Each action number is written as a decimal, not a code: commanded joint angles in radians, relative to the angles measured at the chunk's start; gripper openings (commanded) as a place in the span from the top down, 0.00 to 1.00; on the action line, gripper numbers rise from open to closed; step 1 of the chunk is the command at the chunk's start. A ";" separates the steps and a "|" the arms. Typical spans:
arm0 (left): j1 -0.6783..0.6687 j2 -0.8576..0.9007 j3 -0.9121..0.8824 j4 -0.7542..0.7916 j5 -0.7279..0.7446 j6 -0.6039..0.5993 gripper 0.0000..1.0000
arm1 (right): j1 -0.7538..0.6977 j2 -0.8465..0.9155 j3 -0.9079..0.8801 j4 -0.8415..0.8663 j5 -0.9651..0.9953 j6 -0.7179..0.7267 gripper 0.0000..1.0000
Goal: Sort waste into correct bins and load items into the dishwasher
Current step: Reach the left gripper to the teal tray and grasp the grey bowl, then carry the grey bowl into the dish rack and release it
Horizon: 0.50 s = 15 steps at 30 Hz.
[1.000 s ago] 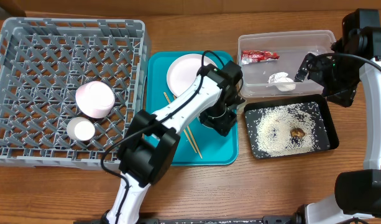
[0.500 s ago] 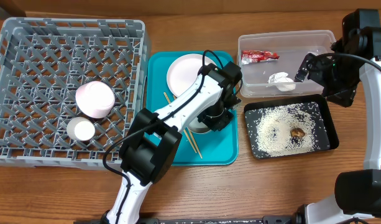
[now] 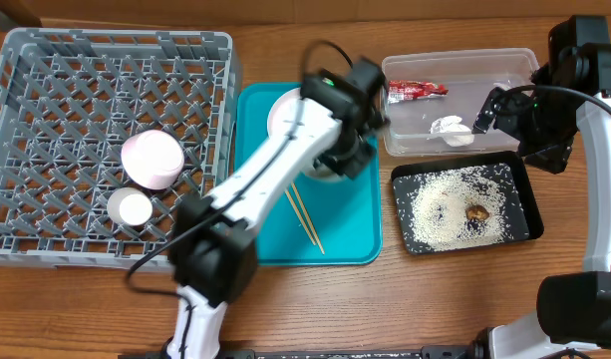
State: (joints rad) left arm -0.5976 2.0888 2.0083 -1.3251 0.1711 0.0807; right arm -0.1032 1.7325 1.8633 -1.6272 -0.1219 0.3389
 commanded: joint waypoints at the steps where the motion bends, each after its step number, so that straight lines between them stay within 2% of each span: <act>1: 0.108 -0.127 0.051 -0.002 0.032 -0.011 0.96 | 0.001 -0.016 0.004 -0.002 0.016 -0.005 0.00; 7: 0.353 -0.193 0.055 0.022 0.242 0.082 0.96 | 0.001 -0.016 0.004 -0.002 0.016 -0.005 0.00; 12: 0.560 -0.177 0.055 0.025 0.554 0.230 0.96 | 0.001 -0.016 0.004 -0.003 0.016 -0.005 0.00; 15: 0.666 -0.157 0.055 0.029 0.694 0.269 0.96 | 0.001 -0.016 0.004 -0.003 0.016 -0.005 0.00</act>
State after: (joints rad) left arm 0.0063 1.9144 2.0541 -1.2995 0.6216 0.2497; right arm -0.1032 1.7325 1.8633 -1.6325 -0.1184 0.3389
